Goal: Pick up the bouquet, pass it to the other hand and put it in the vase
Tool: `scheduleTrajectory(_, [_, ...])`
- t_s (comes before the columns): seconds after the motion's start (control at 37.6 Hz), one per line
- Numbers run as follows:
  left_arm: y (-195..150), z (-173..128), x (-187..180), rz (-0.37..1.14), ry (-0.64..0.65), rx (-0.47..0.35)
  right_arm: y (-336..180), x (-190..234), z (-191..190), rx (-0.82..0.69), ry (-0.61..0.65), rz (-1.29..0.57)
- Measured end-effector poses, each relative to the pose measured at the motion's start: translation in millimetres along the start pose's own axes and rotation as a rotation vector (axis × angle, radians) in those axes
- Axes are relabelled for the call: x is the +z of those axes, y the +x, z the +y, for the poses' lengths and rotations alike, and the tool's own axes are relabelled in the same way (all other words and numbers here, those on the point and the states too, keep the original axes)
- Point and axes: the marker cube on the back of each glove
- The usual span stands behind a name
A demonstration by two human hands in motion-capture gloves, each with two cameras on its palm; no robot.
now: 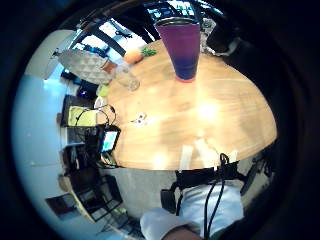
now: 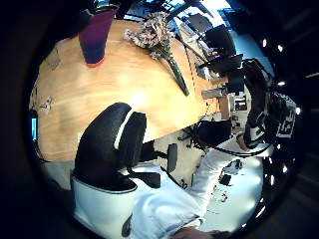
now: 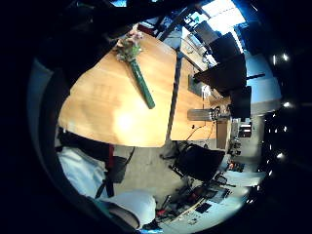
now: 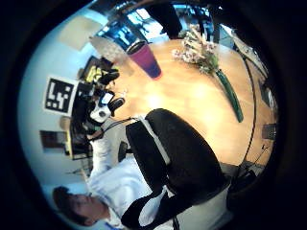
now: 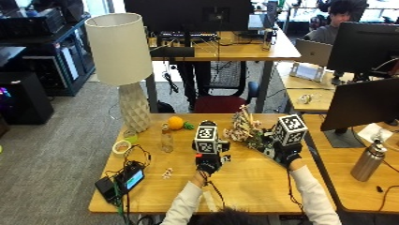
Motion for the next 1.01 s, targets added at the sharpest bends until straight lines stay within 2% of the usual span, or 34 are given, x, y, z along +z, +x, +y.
scheduleTrajectory(0.21, [3.7,0.6,2.6,-0.043,0.005,0.027,24.4,7.4,-5.4,0.100,-0.022,-0.001])
scheduleTrajectory(0.53, [13.0,14.7,13.6,-0.047,-0.033,0.079,121.7,15.1,-53.7,0.405,-0.094,-0.076])
scheduleTrajectory(0.69, [14.1,15.8,19.9,-0.033,-0.044,0.094,157.4,38.7,-69.2,0.525,-0.119,-0.103])
scheduleTrajectory(0.88, [12.7,13.6,20.4,-0.018,-0.040,0.094,178.3,78.4,-73.9,0.566,-0.164,-0.137])
scheduleTrajectory(1.01, [9.6,10.2,18.7,-0.020,-0.020,0.061,186.8,106.2,-74.0,0.567,-0.179,-0.143])
